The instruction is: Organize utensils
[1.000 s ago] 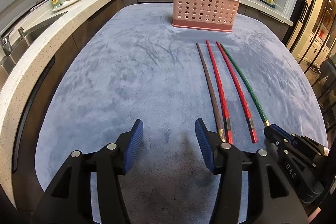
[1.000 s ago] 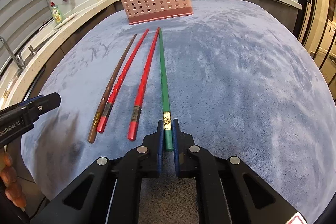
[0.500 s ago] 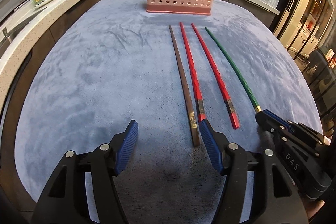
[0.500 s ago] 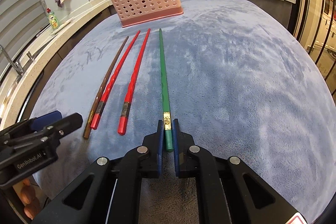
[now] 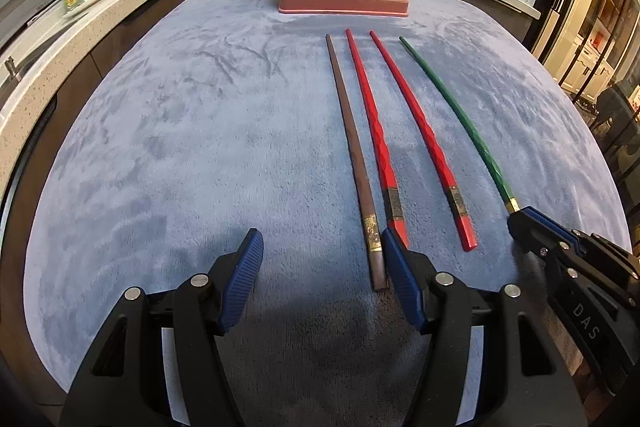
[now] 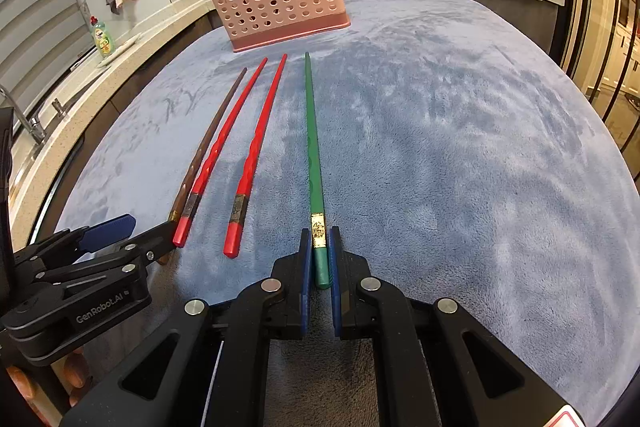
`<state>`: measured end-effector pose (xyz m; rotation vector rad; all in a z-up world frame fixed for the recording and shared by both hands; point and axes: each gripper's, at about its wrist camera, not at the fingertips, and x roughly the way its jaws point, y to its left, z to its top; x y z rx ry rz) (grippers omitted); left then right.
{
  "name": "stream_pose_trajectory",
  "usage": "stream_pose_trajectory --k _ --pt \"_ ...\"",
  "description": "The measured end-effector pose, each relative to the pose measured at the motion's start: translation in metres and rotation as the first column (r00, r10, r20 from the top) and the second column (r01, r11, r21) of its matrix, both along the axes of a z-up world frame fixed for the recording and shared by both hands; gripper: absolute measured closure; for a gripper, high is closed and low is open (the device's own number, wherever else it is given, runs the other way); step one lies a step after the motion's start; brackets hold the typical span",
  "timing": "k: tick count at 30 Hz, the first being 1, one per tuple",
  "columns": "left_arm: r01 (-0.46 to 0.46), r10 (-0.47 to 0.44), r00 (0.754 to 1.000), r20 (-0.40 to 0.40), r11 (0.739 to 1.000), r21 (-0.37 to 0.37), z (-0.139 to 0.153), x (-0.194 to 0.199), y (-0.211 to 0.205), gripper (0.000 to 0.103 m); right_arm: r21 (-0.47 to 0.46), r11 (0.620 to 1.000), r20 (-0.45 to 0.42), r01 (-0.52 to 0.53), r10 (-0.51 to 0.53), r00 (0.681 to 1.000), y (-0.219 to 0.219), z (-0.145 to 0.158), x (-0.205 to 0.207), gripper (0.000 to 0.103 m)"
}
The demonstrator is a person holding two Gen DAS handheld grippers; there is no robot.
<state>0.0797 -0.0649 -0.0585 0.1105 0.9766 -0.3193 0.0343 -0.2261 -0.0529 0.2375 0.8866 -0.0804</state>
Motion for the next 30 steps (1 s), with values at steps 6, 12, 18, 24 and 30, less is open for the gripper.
stream_pose_trajectory --k 6,12,18,24,30 --pt "-0.010 0.009 1.000 0.009 1.000 0.016 0.001 0.004 0.001 0.066 -0.002 1.000 0.000 -0.003 0.003 1.000 0.000 -0.001 0.000 0.096" --pt "-0.023 0.023 1.000 -0.007 1.000 0.008 0.002 0.011 0.009 0.092 -0.002 1.000 -0.001 -0.003 0.003 1.000 0.001 0.000 0.000 0.096" --pt "-0.023 0.022 0.999 -0.031 1.000 -0.021 0.006 0.015 0.017 0.092 -0.002 1.000 0.008 -0.002 0.002 1.000 0.001 0.006 -0.002 0.096" --pt "-0.041 0.040 0.999 -0.015 0.998 -0.057 0.023 0.015 0.032 0.092 0.004 1.000 0.048 -0.001 0.001 0.999 -0.002 0.026 -0.008 0.096" --pt "-0.057 0.061 0.998 0.031 0.992 -0.112 0.054 0.014 0.046 0.093 0.010 1.000 0.130 0.003 -0.004 0.991 -0.007 0.063 -0.012 0.096"
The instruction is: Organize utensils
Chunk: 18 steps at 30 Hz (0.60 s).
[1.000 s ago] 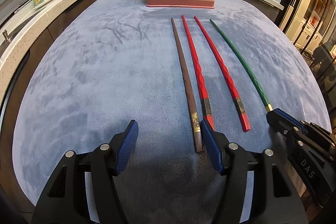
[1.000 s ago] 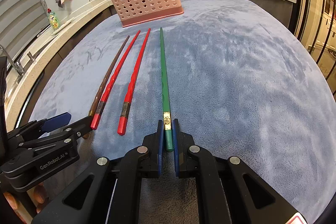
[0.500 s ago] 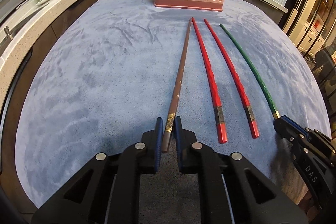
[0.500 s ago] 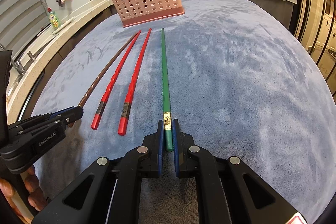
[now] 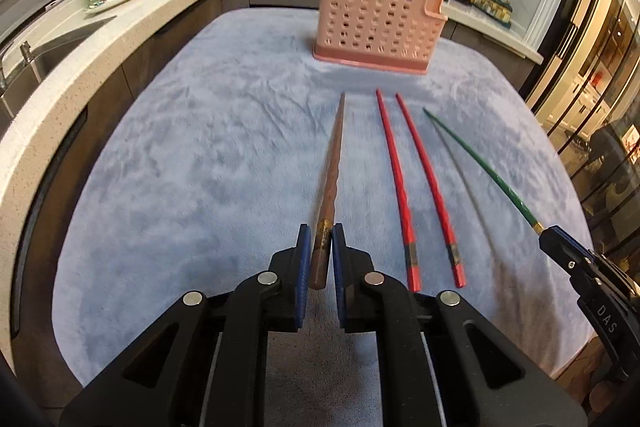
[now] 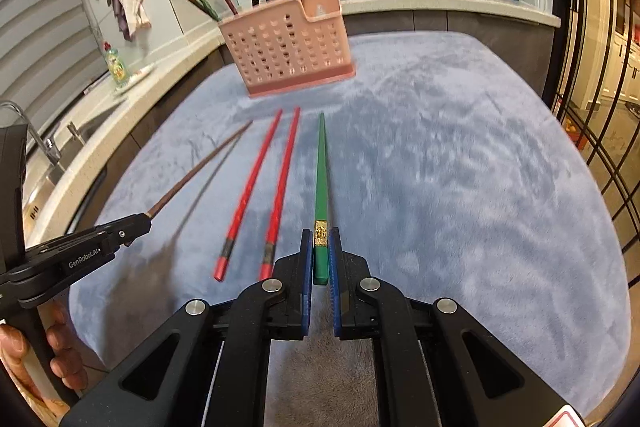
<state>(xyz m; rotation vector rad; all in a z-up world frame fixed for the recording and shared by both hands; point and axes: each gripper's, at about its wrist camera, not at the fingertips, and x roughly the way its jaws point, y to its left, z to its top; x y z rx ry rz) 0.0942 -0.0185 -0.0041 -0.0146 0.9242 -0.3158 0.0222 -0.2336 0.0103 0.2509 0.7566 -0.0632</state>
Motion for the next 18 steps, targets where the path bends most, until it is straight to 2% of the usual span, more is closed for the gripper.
stream_pose_trajectory --k 11,12,18 --pt "-0.024 0.036 0.991 0.128 0.995 -0.097 0.077 0.009 0.018 0.098 -0.003 0.999 0.197 0.033 -0.032 0.980 -0.021 0.086 0.010 0.096" --pt "-0.023 0.038 0.989 0.142 0.994 -0.105 0.084 0.012 0.019 0.101 -0.001 0.999 0.210 0.036 -0.035 0.977 -0.022 0.092 0.011 0.096" --pt "-0.026 0.049 0.976 0.212 0.994 -0.106 0.116 0.029 0.016 0.101 0.010 0.999 0.242 0.050 -0.051 0.969 -0.029 0.113 0.030 0.096"
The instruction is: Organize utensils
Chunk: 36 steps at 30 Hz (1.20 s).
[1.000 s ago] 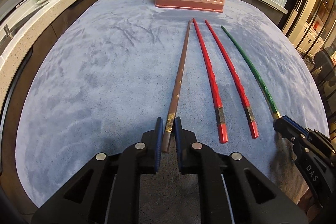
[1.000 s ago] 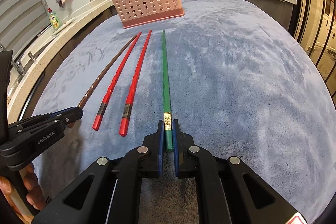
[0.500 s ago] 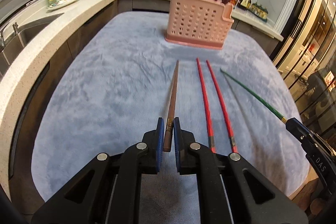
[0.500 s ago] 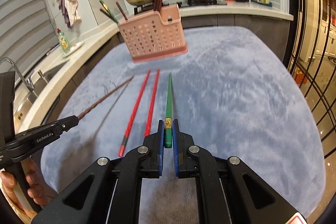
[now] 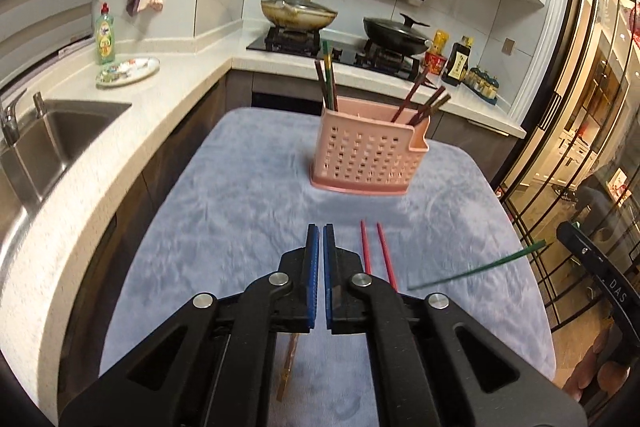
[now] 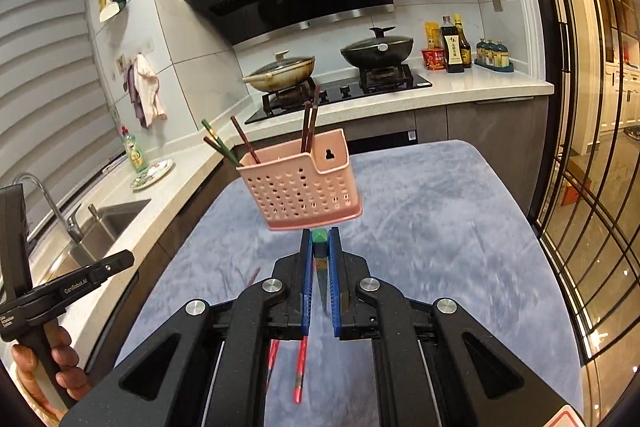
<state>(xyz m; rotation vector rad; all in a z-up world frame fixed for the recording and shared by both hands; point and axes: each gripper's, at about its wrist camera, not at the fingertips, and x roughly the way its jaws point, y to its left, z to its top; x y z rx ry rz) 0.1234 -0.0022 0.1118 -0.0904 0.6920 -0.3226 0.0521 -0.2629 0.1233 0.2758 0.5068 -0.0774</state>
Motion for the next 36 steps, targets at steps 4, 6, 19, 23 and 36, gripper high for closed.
stream_pose_trajectory --k 4,6,19,23,36 --pt "-0.012 0.012 1.000 0.002 1.000 0.001 0.005 0.008 0.002 0.100 0.009 1.000 0.006 -0.003 0.003 1.000 0.000 0.002 0.004 0.096" --pt "-0.012 0.012 1.000 -0.009 1.000 0.010 -0.002 0.007 0.004 0.100 0.002 1.000 0.007 -0.006 0.006 1.000 0.001 0.003 0.003 0.096" --pt "0.062 -0.040 0.965 -0.257 0.995 0.078 -0.132 -0.022 0.010 0.048 0.016 1.000 0.001 0.005 -0.005 1.000 0.003 -0.005 -0.012 0.096" --pt "0.065 -0.035 0.954 -0.298 0.994 0.091 -0.155 -0.025 0.011 0.061 0.007 1.000 -0.001 0.005 -0.005 1.000 0.004 -0.006 -0.016 0.096" --pt "0.076 -0.034 0.952 -0.304 0.989 0.126 -0.168 -0.028 0.008 0.094 0.010 1.000 -0.002 0.006 -0.006 1.000 0.004 -0.007 -0.019 0.096"
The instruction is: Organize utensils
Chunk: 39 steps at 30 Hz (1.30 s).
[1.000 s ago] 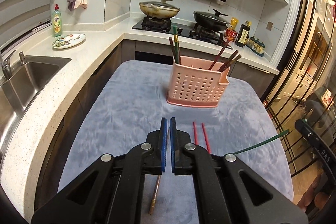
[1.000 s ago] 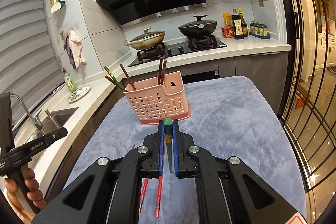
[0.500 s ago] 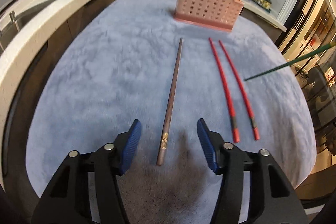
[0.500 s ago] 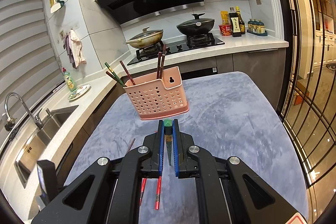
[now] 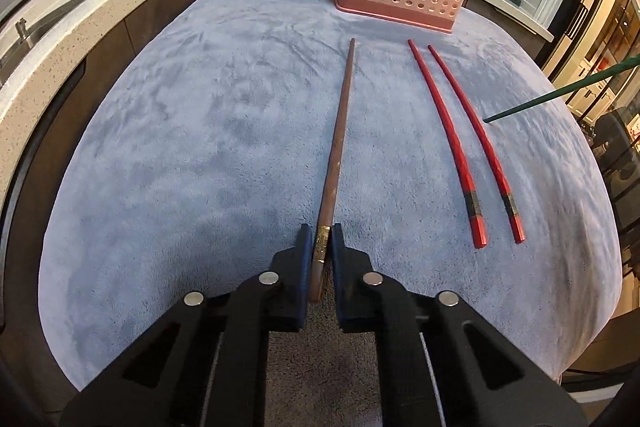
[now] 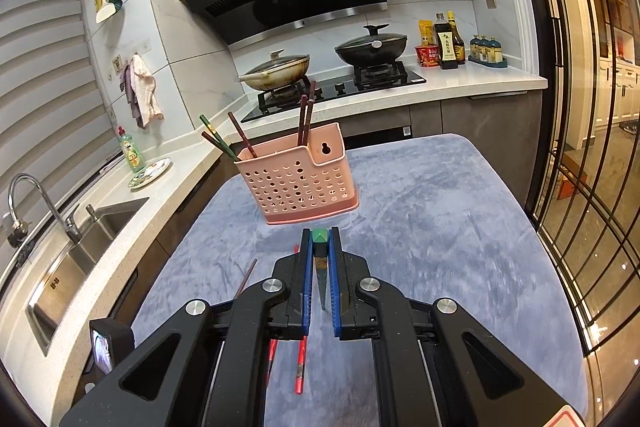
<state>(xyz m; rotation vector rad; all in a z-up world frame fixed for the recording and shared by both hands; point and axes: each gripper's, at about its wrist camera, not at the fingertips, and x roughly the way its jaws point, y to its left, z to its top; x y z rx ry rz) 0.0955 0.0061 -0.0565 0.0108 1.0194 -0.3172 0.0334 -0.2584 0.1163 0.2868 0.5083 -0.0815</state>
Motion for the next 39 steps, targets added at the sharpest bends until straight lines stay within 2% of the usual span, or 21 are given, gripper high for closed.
stream_pose_trajectory --k 5,15,26,35,39 --pt "-0.010 0.011 1.000 0.025 0.999 -0.032 0.019 -0.001 0.006 0.095 -0.001 1.000 0.001 0.001 -0.001 1.000 0.000 0.000 0.000 0.096" --pt "-0.021 0.049 0.979 0.198 0.989 -0.144 0.118 0.011 0.017 0.096 0.009 1.000 0.038 -0.011 0.010 0.999 -0.003 0.012 0.001 0.096" --pt "0.000 0.058 0.949 0.309 0.983 -0.185 0.187 0.042 0.004 0.096 0.057 0.997 0.086 -0.048 0.043 0.995 -0.003 0.040 0.030 0.096" --pt "0.046 0.045 0.903 0.428 0.979 -0.199 0.249 0.073 -0.020 0.096 0.075 0.995 0.173 -0.065 0.051 0.984 -0.008 0.083 0.072 0.096" --pt "0.054 0.064 0.867 0.494 0.974 -0.220 0.283 0.094 -0.030 0.096 0.074 0.995 0.218 -0.069 0.051 0.975 -0.011 0.106 0.103 0.096"
